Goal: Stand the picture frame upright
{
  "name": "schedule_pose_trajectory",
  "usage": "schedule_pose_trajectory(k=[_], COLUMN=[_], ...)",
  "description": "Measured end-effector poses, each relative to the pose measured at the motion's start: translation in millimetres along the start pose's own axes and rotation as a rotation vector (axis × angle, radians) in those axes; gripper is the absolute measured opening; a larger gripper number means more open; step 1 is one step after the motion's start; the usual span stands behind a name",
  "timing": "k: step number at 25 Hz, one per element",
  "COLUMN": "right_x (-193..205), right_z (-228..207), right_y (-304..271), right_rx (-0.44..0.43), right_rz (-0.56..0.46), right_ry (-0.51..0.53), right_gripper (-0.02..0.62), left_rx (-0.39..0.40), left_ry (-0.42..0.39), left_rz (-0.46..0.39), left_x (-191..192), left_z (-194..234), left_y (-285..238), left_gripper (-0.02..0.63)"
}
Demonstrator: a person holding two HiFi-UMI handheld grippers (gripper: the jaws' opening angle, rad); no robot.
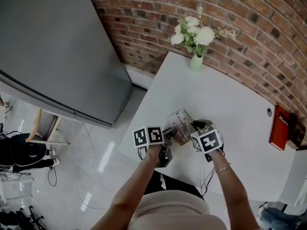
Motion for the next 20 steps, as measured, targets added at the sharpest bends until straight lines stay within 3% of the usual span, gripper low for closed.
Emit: schedule_pose_trajectory(k=[7,20], right_x=[2,26], right_z=[-2,1], right_y=[14,51], right_rx=[0.064,0.208], right_rz=[-0.098,-0.29], right_ry=[-0.024,-0.135], right_gripper=[0.049,0.048], left_rx=[-0.005,-0.016], left_ry=[-0.147,-0.549], left_rz=[-0.026,-0.029], left_x=[-3,7], left_z=[-19,-57], left_y=[8,14], left_gripper=[0.043,0.034])
Point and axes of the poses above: the fingertips, and each gripper's own axes: y backward along the fingers, z to its left, x out of its underside, the point moved 1 cm from there along y, backward along the fingers, and after that the axes turned 8 degrees about -x, right-handed, at the moved point
